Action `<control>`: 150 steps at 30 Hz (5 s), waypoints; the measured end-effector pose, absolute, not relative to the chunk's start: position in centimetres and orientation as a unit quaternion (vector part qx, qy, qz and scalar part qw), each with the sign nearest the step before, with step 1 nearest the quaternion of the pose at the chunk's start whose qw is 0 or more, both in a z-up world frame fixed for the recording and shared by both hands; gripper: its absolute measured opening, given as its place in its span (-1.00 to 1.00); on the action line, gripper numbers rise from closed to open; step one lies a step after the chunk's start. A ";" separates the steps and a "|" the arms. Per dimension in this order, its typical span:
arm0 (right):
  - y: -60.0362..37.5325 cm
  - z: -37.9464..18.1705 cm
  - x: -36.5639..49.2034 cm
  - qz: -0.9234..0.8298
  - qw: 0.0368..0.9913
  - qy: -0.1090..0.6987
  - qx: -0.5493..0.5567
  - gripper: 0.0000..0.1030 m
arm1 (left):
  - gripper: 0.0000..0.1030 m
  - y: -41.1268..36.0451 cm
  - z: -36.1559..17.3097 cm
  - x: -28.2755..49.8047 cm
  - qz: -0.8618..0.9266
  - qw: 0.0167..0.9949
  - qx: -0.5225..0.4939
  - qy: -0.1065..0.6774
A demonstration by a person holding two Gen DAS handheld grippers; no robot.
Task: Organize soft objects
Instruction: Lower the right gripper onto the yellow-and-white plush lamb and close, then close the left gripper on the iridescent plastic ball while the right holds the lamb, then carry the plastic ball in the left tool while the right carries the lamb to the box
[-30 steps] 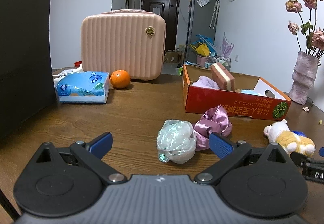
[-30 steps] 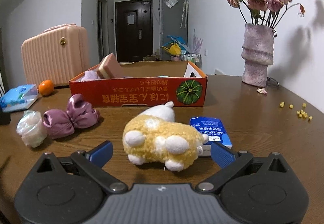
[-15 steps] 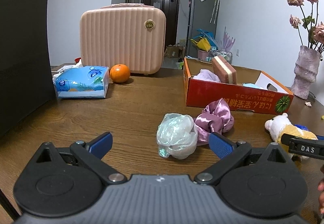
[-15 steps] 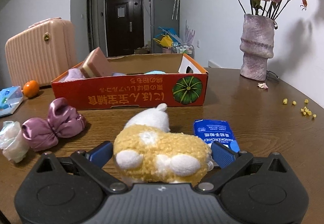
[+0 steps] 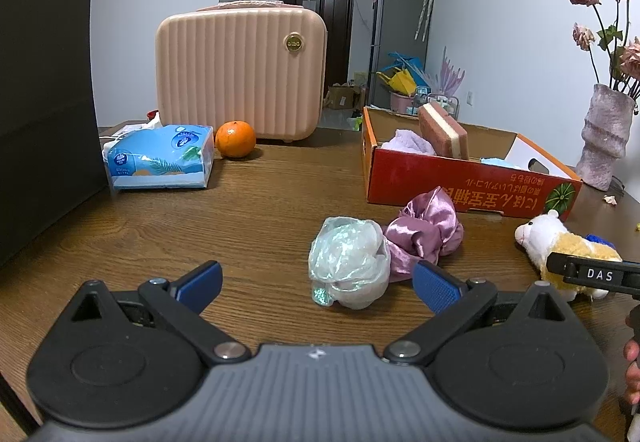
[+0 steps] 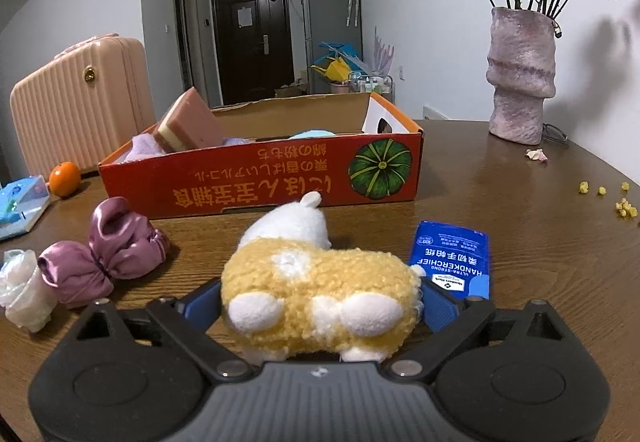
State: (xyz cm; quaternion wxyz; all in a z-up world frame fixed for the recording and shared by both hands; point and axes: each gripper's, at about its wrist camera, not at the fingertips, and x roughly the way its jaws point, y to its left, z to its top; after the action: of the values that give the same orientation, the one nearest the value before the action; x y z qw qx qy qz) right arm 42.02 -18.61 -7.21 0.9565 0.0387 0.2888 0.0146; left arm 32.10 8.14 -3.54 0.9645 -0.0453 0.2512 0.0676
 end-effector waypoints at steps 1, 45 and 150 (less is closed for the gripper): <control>-18.7 -7.2 41.9 0.018 0.957 0.288 0.041 0.84 | 1.00 8.1 -3.6 32.1 0.068 0.964 -0.045 0.252; -18.1 -5.9 39.5 0.050 0.975 0.215 0.030 0.73 | 0.06 7.9 -6.6 39.5 0.044 0.954 0.009 0.295; -24.4 -3.7 44.7 0.067 0.996 0.049 0.032 0.73 | -0.18 -7.2 -0.4 45.4 0.010 0.986 -0.064 0.154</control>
State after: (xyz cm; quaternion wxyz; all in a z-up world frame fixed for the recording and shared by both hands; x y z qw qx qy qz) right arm 44.73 -24.40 -3.68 0.9960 0.0316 0.0486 0.0675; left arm 45.43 -7.21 -0.42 0.9860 -0.0636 0.1536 0.0101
